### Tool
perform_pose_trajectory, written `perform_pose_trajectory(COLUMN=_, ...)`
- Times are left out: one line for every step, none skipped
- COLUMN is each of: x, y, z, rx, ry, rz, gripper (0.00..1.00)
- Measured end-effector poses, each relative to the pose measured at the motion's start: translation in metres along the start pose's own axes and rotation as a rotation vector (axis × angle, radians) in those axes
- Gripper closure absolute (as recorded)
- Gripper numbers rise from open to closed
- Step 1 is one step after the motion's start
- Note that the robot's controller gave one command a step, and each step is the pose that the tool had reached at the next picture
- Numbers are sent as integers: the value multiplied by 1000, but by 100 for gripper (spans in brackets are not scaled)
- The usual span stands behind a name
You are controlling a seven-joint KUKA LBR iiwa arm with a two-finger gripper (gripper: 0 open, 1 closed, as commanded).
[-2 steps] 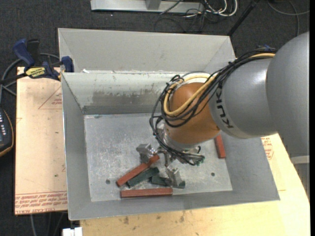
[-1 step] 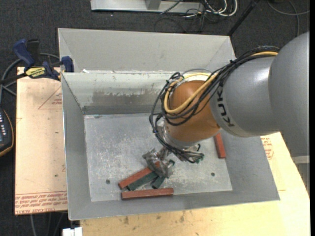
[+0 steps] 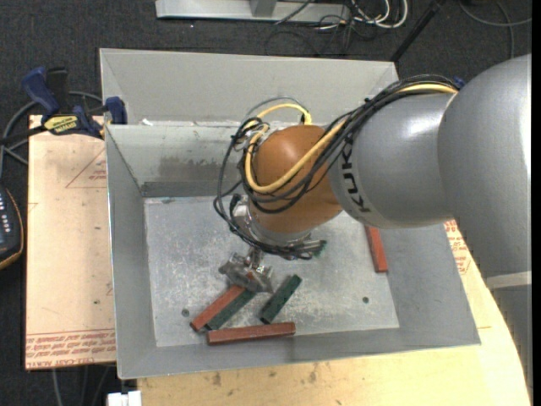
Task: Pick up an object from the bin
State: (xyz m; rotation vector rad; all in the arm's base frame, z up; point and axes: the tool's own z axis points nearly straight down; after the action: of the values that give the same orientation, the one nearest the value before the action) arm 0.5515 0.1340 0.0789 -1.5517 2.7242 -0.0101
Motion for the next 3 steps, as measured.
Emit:
perform_pose_trajectory(x=64, y=47, z=-26, rx=-11, ry=3, rz=-124, gripper=100)
perform_pose_trajectory(x=63, y=46, z=-25, rx=-10, ry=1, rz=-126, gripper=0)
perform_pose_trajectory(x=96, y=5, z=10, rx=-10, ry=1, rz=-115, gripper=0)
